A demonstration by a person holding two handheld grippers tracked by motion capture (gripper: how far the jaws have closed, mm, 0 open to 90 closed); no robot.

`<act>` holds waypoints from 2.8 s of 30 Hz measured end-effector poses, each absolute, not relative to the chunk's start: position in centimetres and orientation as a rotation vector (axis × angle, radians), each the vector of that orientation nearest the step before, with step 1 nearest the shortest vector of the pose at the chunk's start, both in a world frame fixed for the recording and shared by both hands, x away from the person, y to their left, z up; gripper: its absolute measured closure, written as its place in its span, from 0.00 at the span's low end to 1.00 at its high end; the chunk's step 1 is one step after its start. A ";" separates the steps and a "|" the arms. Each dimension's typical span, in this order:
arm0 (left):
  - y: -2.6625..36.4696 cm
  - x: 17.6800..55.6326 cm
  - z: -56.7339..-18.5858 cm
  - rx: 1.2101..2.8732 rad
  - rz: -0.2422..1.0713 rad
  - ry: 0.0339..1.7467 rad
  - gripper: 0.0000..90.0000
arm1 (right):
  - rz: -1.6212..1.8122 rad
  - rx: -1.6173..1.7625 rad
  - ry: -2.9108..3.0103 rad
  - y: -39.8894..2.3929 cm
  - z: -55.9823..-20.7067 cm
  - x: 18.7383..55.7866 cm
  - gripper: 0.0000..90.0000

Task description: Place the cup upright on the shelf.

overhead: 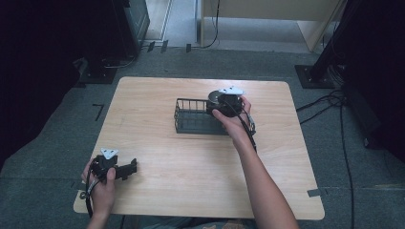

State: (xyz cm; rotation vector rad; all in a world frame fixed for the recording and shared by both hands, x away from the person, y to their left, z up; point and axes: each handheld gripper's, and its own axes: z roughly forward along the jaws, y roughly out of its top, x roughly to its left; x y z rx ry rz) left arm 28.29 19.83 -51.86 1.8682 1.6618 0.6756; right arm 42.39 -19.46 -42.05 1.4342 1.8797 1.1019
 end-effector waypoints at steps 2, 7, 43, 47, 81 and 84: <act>19.8 28.3 -51.9 1.868 0.675 1.662 0.00 | 1.101 1.445 1.884 -19.5 -42.3 42.6 0.20; 19.8 28.3 -51.9 1.868 0.675 1.662 0.00 | 1.059 1.446 1.920 -19.3 -43.2 42.8 0.20; 19.8 28.3 -51.9 1.868 0.675 1.662 0.00 | 1.057 1.450 1.995 -20.8 -41.6 40.5 0.01; 19.8 28.3 -51.9 1.868 0.675 1.662 0.00 | 1.078 1.435 1.974 -21.4 -41.1 39.5 0.01; 19.8 28.3 -51.9 1.870 0.675 1.661 0.00 | 1.060 1.464 1.840 -30.9 -41.8 30.3 0.01; 19.8 28.3 -51.9 1.870 0.675 1.661 0.00 | 1.053 1.478 1.824 -32.0 -42.4 29.5 0.02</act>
